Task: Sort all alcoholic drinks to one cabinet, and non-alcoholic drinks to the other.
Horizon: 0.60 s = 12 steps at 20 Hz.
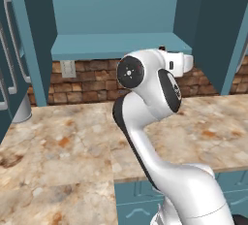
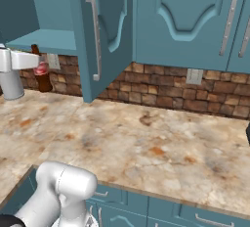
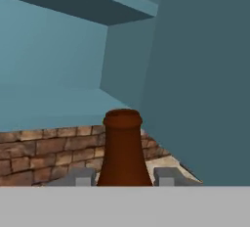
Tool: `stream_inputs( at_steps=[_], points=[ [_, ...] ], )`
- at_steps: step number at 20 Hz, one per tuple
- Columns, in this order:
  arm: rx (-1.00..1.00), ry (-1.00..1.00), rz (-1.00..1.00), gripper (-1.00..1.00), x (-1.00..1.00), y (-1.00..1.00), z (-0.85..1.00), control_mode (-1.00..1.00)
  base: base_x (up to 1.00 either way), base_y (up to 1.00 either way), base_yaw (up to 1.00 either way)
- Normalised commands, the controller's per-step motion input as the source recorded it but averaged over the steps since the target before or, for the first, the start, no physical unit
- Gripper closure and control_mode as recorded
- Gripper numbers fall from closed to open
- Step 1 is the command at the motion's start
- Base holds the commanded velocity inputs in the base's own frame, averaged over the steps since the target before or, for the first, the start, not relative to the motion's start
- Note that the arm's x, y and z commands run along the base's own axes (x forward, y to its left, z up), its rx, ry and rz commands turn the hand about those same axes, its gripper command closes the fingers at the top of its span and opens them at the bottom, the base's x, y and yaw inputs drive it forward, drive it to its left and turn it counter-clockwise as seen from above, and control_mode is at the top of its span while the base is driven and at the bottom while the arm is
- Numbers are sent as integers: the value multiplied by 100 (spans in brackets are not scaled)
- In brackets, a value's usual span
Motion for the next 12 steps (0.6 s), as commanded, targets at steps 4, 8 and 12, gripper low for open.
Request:
stream_inputs(
  at_steps=[4, 8, 12],
  points=[
    [0, -1, 0, 100, 50, -13, 41, -100, 0, 0, 0],
    [0, -3, 0, 100, 48, -22, 31, -100, 0, 0, 0],
    [0, -4, 0, 100, 47, -24, 20, -100, 0, 0, 0]
  ],
)
